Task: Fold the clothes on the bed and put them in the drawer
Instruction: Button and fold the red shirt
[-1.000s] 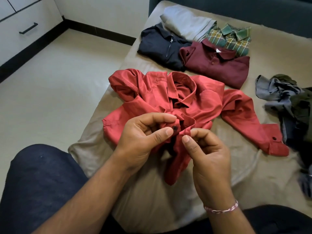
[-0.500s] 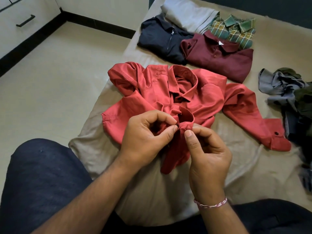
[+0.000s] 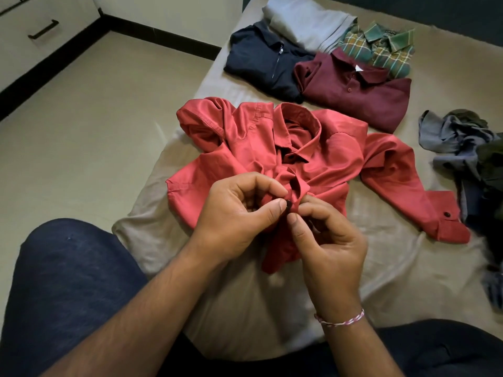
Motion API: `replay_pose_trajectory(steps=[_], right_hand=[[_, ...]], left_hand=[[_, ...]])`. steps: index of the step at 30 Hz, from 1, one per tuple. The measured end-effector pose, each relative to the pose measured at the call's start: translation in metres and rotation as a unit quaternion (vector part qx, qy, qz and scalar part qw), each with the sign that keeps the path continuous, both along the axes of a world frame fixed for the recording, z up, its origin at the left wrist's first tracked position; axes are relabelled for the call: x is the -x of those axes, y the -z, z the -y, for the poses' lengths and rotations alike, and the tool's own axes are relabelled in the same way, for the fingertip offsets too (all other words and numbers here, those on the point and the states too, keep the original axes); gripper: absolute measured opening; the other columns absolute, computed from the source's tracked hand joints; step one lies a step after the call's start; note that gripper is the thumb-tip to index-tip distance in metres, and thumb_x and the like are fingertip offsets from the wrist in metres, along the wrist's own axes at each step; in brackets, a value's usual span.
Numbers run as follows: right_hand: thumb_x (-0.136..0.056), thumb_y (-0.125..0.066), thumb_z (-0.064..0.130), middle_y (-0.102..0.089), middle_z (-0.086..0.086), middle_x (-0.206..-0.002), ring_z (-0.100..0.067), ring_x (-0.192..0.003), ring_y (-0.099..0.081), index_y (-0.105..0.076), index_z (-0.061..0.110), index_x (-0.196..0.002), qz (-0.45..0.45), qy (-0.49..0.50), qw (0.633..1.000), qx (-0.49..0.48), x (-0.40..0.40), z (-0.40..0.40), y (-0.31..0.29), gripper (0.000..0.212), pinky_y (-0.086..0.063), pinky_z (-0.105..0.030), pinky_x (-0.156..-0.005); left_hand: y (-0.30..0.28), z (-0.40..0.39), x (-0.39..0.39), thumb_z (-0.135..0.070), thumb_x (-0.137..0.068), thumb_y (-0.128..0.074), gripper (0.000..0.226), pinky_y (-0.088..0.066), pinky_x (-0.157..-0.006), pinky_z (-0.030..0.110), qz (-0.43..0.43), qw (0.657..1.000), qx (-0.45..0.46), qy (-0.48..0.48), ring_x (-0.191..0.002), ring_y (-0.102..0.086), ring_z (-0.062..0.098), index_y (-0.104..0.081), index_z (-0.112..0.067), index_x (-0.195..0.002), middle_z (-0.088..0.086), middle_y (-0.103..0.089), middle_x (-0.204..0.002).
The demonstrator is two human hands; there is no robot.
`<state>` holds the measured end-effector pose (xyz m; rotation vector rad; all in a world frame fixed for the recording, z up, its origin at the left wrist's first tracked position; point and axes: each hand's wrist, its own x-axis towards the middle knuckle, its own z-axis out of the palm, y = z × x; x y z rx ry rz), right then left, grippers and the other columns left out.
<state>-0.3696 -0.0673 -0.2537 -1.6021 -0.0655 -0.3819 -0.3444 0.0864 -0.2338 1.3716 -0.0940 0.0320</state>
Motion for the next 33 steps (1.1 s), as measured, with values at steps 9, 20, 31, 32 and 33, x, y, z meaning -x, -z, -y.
replay_pose_trajectory(steps=[9,20,31,32,33], right_hand=[[-0.089,-0.062,-0.003,-0.078,0.007,-0.093,-0.009,-0.093,-0.072,-0.081,0.032,-0.088,-0.023,0.000,0.999,-0.040,-0.002,-0.002,0.002,0.039,-0.054,-0.022,-0.087],[-0.086,-0.078,0.004,-0.074,-0.004,-0.102,-0.022,-0.095,-0.072,-0.077,0.014,-0.103,0.002,-0.037,0.998,0.059,-0.008,0.005,0.010,0.019,-0.059,-0.039,-0.081],[-0.087,-0.080,0.000,-0.074,0.001,-0.096,-0.017,-0.089,-0.072,-0.077,0.006,-0.106,0.076,-0.031,0.971,0.224,-0.012,0.007,0.018,0.020,-0.059,-0.042,-0.078],[-0.087,-0.080,0.000,-0.074,0.001,-0.097,-0.016,-0.090,-0.072,-0.078,0.006,-0.106,0.083,-0.027,0.967,0.238,-0.013,0.007,0.018,0.020,-0.059,-0.041,-0.079],[-0.087,-0.081,0.000,-0.075,0.001,-0.098,-0.015,-0.091,-0.072,-0.078,0.005,-0.105,0.090,-0.022,0.964,0.250,-0.013,0.007,0.018,0.019,-0.059,-0.039,-0.080]], left_hand=[[0.002,-0.001,-0.001,-0.001,-0.081,-0.076,0.021,-0.053,-0.064,0.019,-0.007,1.000,0.000,0.020,-0.073,-0.061,0.010,-0.070,-0.016,-0.094,-0.003,-0.068,-0.080],[0.009,-0.004,-0.004,0.004,-0.083,-0.076,0.029,-0.045,-0.060,0.014,0.015,0.998,-0.052,0.028,-0.065,-0.053,0.000,-0.066,-0.020,-0.097,-0.018,-0.061,-0.072],[0.015,-0.005,-0.006,-0.007,-0.079,-0.075,0.023,-0.043,-0.057,0.022,0.013,0.991,-0.130,-0.009,-0.062,-0.048,0.010,-0.067,-0.023,-0.094,-0.009,-0.054,-0.070],[0.016,-0.004,-0.006,-0.010,-0.080,-0.075,0.021,-0.043,-0.057,0.025,0.016,0.989,-0.146,-0.021,-0.062,-0.047,0.012,-0.068,-0.024,-0.094,-0.006,-0.053,-0.071],[0.017,-0.003,-0.004,-0.011,-0.080,-0.075,0.019,-0.043,-0.058,0.026,0.018,0.987,-0.157,-0.036,-0.062,-0.047,0.012,-0.069,-0.025,-0.093,-0.006,-0.052,-0.070]])
